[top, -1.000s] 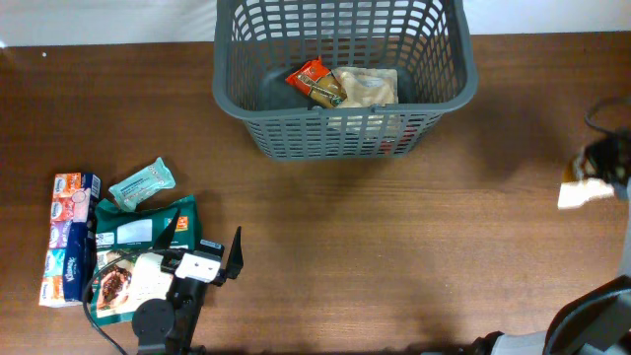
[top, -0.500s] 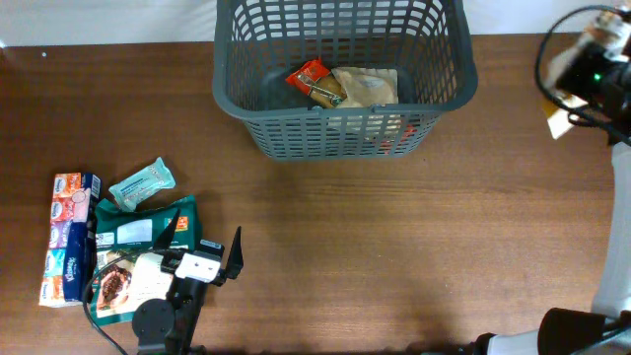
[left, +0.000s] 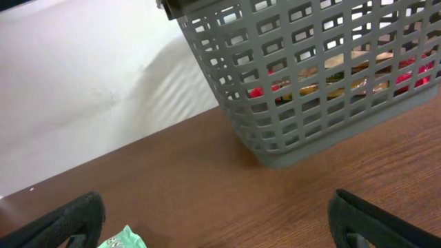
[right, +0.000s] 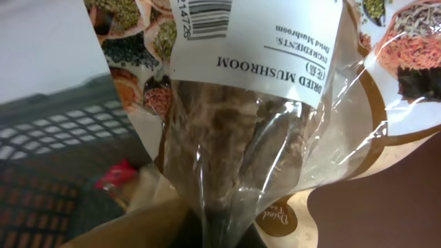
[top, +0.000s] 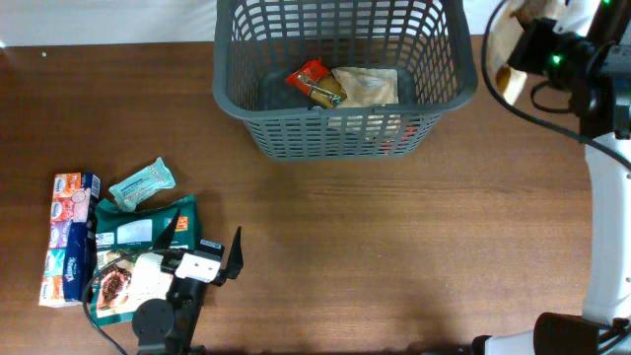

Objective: Pack container
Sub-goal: 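Lift the mushroom pouch and carry it up-left toward the basket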

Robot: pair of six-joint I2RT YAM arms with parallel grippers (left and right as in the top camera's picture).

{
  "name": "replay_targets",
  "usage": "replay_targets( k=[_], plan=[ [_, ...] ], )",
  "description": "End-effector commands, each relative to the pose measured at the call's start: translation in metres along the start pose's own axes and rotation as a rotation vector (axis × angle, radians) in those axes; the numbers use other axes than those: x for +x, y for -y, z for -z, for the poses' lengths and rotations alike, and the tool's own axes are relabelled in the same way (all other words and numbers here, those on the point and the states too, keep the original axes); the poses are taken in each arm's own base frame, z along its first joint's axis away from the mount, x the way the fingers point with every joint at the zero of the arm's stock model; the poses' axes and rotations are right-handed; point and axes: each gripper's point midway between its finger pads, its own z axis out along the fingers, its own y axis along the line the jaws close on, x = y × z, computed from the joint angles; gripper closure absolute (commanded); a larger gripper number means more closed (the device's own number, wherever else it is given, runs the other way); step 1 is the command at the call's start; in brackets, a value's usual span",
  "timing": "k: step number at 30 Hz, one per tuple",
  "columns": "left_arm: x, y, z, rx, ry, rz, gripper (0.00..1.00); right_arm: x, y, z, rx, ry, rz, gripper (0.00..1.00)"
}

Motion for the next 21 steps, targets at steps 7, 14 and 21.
replay_targets(
  k=[7, 14, 21],
  plan=[
    [0.001, 0.001, 0.000, 0.002, -0.003, 0.010, 0.01, -0.054, -0.066, 0.030, -0.157, 0.210, 0.099, 0.96],
    [0.001, 0.001, 0.000, 0.002, -0.002, 0.010, 0.01, -0.062, -0.087, 0.014, -0.220, 0.248, 0.081, 0.96],
    [0.001, 0.001, 0.000, 0.002, -0.002, 0.010, 0.01, -0.070, -0.102, -0.009, -0.286, 0.279, 0.027, 0.96]
  ],
)
